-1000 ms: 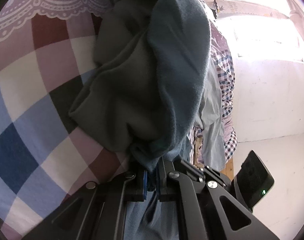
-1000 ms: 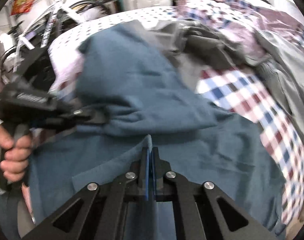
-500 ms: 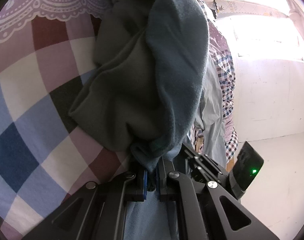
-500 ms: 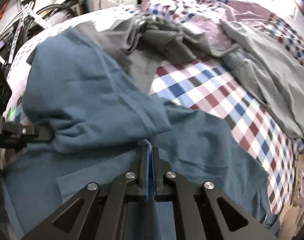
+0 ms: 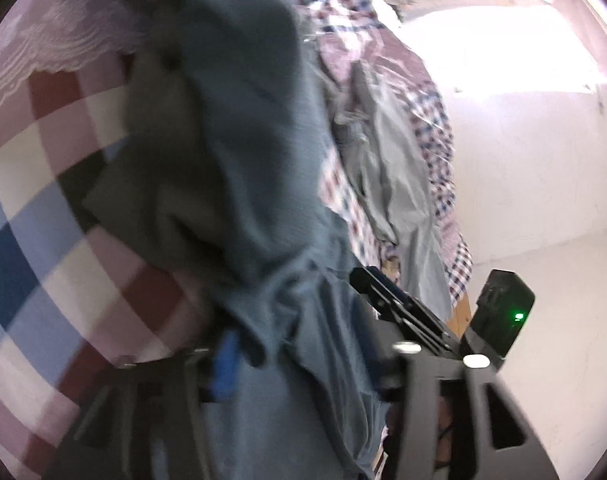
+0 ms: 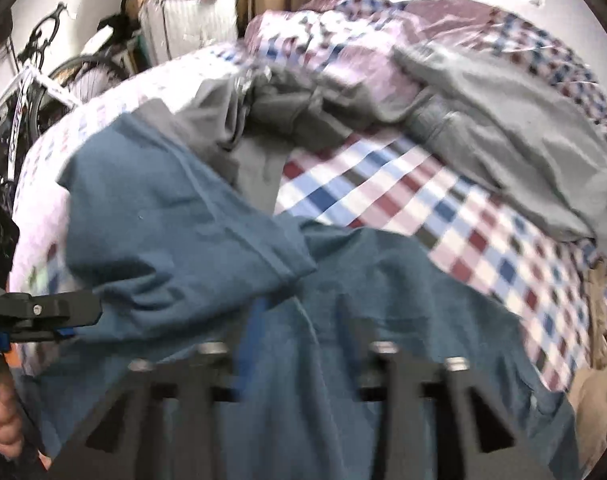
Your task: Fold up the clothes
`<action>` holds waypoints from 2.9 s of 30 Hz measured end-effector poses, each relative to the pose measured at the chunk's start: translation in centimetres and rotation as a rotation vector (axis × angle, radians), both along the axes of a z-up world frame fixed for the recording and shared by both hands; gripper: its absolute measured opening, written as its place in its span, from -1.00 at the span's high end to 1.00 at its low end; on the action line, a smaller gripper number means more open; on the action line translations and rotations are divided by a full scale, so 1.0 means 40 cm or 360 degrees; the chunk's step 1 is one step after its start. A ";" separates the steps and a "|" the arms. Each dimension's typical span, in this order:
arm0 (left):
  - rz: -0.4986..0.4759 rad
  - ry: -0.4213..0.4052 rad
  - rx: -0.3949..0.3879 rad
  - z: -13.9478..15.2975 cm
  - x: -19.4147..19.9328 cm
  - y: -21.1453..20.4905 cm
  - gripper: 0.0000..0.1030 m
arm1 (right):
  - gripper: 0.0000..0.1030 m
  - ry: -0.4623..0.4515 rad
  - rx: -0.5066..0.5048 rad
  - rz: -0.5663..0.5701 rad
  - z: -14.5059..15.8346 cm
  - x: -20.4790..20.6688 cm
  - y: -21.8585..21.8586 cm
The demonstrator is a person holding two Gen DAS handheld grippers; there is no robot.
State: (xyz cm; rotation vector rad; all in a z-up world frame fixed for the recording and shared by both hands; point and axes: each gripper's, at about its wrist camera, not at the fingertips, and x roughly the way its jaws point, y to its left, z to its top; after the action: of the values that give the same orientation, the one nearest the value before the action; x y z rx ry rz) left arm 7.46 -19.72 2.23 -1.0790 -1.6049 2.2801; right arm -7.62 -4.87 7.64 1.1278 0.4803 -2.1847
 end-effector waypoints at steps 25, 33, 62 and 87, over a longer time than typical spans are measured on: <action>-0.0248 -0.0129 -0.0346 -0.057 -0.098 0.033 0.00 | 0.09 0.0114 0.0191 -0.0907 0.057 0.625 0.867; -0.0202 -0.0183 -0.0427 -0.068 -0.104 0.043 0.79 | 0.13 0.0227 0.0532 -0.0656 -0.059 0.642 0.810; -0.0166 -0.0290 -0.0587 -0.039 0.030 0.007 0.68 | 0.10 0.0171 0.0037 -0.0999 0.045 0.459 0.942; -0.0229 -0.0231 -0.0529 -0.058 0.005 0.005 0.53 | 0.13 -0.0353 0.0217 -0.0567 -0.103 0.127 0.731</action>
State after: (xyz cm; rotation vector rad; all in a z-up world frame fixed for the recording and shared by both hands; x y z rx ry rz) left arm 7.67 -19.53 -0.08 -1.4133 -1.1689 2.4743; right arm -2.54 24.38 3.52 1.6137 0.3554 -2.3101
